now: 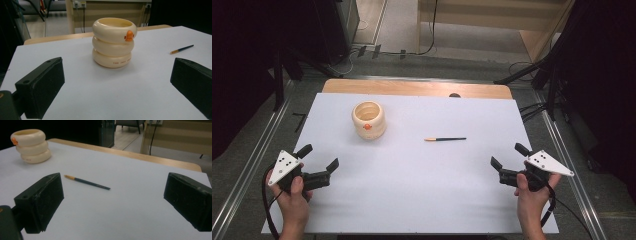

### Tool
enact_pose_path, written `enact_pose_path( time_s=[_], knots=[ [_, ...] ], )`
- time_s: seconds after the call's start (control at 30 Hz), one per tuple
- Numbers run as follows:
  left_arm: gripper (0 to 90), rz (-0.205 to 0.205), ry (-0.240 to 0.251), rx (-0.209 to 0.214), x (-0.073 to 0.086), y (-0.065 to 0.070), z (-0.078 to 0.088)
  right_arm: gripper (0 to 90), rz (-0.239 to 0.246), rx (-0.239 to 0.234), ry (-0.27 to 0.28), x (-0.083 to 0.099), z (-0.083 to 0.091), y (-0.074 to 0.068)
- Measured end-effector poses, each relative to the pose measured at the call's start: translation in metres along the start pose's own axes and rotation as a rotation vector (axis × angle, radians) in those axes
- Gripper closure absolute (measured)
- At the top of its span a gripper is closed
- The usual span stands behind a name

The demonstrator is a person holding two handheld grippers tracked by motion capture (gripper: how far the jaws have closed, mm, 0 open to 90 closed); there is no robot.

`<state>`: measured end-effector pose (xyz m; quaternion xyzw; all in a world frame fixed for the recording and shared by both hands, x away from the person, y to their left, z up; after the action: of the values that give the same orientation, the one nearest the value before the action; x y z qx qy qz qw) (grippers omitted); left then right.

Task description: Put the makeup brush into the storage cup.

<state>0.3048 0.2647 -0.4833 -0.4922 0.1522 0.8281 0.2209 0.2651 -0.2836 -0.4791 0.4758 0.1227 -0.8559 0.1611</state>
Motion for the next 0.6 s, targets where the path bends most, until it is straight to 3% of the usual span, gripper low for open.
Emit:
enact_pose_path(
  time_s=[0.27,0.6],
  knots=[
    [0.0,-0.006,-0.003,0.009,0.000,0.004,-0.001,7.8,0.085,-0.034,-0.085,-0.023,-0.014,-0.005],
    [0.0,-0.001,0.000,0.008,0.000,0.002,0.000,13.4,0.226,-0.068,-0.213,-0.046,-0.047,-0.015]
  ],
)
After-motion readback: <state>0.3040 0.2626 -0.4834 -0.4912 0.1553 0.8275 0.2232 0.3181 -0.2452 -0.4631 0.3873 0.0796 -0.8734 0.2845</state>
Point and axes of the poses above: each handheld gripper's, and its own axes: z roughly backward along the jaws, x roughly out of its underside, y roughly to its right, the point moved 6 cm from there along -z, roughly forward along the jaws, and after that the axes turned 12 degrees about -y, right-handed, at the moved point
